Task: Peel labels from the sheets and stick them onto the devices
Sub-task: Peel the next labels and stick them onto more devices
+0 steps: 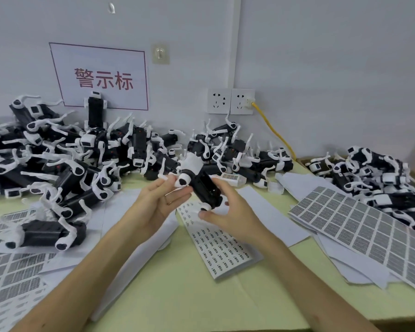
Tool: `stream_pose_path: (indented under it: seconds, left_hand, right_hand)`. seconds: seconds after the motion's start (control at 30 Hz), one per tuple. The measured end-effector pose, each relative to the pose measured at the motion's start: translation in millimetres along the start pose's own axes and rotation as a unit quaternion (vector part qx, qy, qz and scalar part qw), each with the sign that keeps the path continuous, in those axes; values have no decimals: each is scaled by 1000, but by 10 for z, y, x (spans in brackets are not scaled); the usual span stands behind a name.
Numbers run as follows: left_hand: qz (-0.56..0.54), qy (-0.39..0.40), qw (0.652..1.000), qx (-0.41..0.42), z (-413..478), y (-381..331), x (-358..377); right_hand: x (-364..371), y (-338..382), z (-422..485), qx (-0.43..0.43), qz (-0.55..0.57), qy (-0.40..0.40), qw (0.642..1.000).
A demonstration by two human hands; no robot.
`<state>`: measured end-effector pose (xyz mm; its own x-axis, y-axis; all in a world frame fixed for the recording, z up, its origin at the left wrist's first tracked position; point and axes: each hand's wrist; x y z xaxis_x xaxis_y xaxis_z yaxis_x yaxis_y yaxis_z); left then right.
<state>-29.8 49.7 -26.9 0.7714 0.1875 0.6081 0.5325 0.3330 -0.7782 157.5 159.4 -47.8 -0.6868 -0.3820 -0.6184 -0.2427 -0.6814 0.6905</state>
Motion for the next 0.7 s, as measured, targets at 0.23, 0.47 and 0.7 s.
stream_pose_path:
  seconds: [0.23, 0.47, 0.7]
  left_hand:
    - [-1, -49, 999, 12, 24, -38, -37]
    - [154, -108, 980, 64, 23, -9, -47]
    - [121, -96, 987, -33, -15, -41, 21]
  right_hand:
    - [-36, 95, 3, -18, 61, -79, 995]
    - [-104, 142, 20, 18, 202, -109, 973]
    - [-168, 174, 7, 33, 284, -75, 955]
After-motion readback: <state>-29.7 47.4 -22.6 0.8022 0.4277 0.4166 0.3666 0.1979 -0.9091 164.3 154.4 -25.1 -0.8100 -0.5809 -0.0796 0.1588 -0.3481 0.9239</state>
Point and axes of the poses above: each hand's wrist, its own z-axis towards the middle knuckle, its own x-axis out of the palm, y = z × x, and after that the axes turned 8 degrees about -z, right-handed
